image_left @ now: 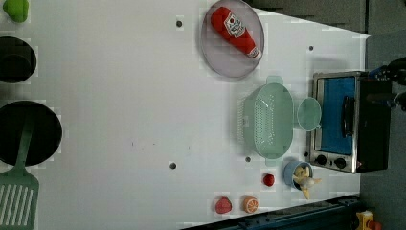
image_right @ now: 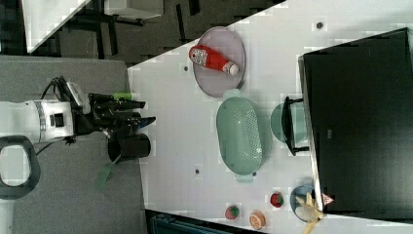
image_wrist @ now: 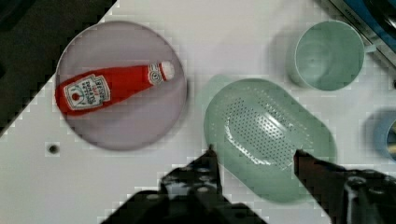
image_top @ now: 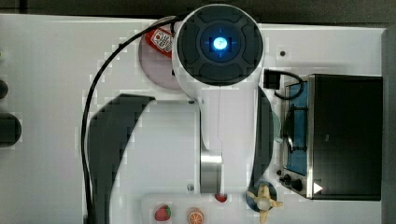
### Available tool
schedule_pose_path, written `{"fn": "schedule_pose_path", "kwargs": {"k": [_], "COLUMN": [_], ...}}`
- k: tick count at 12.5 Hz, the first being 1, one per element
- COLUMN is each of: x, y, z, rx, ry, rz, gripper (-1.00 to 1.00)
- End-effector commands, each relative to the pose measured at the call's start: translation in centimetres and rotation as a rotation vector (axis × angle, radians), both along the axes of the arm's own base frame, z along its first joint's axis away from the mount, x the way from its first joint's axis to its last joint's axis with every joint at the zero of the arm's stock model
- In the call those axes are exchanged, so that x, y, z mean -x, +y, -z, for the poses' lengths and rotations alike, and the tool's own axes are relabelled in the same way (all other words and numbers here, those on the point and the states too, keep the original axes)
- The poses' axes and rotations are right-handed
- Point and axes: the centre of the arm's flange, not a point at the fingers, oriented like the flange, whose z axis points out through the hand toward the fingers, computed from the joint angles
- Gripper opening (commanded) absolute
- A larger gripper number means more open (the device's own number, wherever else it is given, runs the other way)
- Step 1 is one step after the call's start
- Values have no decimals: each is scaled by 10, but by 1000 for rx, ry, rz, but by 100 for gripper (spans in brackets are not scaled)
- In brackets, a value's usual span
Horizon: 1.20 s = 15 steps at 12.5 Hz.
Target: Drag strainer right to left.
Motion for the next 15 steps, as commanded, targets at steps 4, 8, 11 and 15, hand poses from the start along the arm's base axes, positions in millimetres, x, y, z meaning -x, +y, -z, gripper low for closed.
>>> {"fn": "schedule_pose_path", "kwargs": {"k": [4,8,11,15], "x": [144,121,93,65], "y": [-54,-37,-25,-15], "z": [-73,-9,62,154], "rx": [-5,8,30,46], "ry": [22,137,152,119], "rz": [73,70,194,413], "gripper": [100,100,100,100]}}
